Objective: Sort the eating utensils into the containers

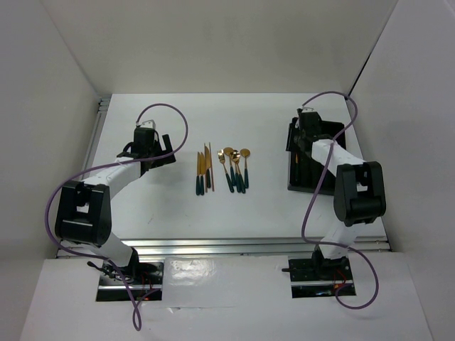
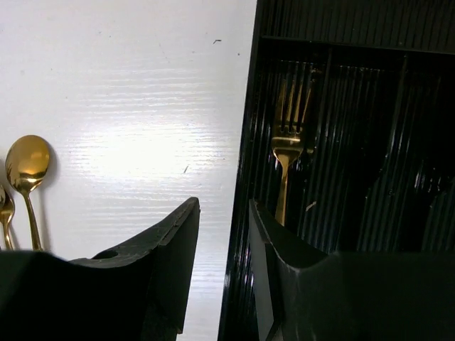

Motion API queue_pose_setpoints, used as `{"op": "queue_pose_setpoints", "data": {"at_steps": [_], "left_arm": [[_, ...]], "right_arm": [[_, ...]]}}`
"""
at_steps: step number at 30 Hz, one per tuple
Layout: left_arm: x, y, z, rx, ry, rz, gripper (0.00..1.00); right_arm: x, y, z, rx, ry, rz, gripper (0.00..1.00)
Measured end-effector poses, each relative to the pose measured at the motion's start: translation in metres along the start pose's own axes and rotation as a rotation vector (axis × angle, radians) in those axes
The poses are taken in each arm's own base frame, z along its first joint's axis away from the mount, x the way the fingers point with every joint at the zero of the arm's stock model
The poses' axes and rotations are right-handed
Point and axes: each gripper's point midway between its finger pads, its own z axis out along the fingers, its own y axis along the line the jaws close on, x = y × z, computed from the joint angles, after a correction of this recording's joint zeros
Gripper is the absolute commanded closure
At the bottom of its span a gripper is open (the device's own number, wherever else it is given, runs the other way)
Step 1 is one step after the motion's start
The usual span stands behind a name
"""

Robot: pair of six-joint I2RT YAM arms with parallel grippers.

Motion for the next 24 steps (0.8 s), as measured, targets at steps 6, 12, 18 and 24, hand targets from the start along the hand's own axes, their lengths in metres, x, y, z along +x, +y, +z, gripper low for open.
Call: {"op": "queue_pose_setpoints", "data": {"at_steps": [6,12,18,24], "left_arm": [[0.0,0.0,0.0,0.0,0.001,0.0,0.01],[0.0,0.0,0.0,0.0,0.001,0.0,0.01],[0.003,0.0,0.003,0.002,0.013,0.001,0.01],[0.005,0.0,0.006,-0.001,0.021,0.002,0.01]], "right_arm": [[0.006,0.012,0.013,-0.011,0.025,-0.014,0.58],[0.011,0.036,0.013,-0.041,0.033,-0.048,0.58],[0.012,0.109,0.0,-0.166,0.005,-0.146,0.58],[0.026,0.184,-0.003,-0.338,0.024,-0.202,0.61]]}}
